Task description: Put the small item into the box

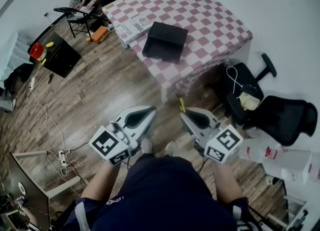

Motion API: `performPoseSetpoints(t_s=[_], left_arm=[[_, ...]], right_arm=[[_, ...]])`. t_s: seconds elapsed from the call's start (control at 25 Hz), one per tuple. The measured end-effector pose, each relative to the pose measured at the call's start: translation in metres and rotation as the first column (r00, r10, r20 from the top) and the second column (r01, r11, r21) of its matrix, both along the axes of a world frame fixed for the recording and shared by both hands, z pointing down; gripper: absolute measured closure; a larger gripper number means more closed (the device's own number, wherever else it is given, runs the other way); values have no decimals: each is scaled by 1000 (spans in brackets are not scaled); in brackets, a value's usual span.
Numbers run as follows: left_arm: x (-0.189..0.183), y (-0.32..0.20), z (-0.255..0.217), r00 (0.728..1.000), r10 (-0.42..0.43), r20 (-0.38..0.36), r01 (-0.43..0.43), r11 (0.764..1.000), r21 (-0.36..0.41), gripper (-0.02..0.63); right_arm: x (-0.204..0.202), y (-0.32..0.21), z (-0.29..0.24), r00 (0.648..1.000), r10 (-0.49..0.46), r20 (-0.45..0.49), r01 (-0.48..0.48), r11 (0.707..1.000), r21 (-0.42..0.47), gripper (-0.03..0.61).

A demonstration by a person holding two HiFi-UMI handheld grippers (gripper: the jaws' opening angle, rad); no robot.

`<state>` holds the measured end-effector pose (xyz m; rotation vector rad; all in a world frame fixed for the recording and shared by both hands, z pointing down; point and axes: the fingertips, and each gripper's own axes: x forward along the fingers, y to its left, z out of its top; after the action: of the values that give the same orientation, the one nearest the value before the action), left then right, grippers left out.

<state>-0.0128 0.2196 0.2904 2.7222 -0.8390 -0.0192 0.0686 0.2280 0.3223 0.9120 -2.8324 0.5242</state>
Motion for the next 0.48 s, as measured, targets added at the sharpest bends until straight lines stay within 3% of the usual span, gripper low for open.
performPoseSetpoints(t_s=[0.48], left_arm=[[14, -11, 10, 1000, -18, 16, 18, 1000, -13, 581]], right_arm=[[9, -17, 8, 999, -13, 37, 14, 999, -36, 543]])
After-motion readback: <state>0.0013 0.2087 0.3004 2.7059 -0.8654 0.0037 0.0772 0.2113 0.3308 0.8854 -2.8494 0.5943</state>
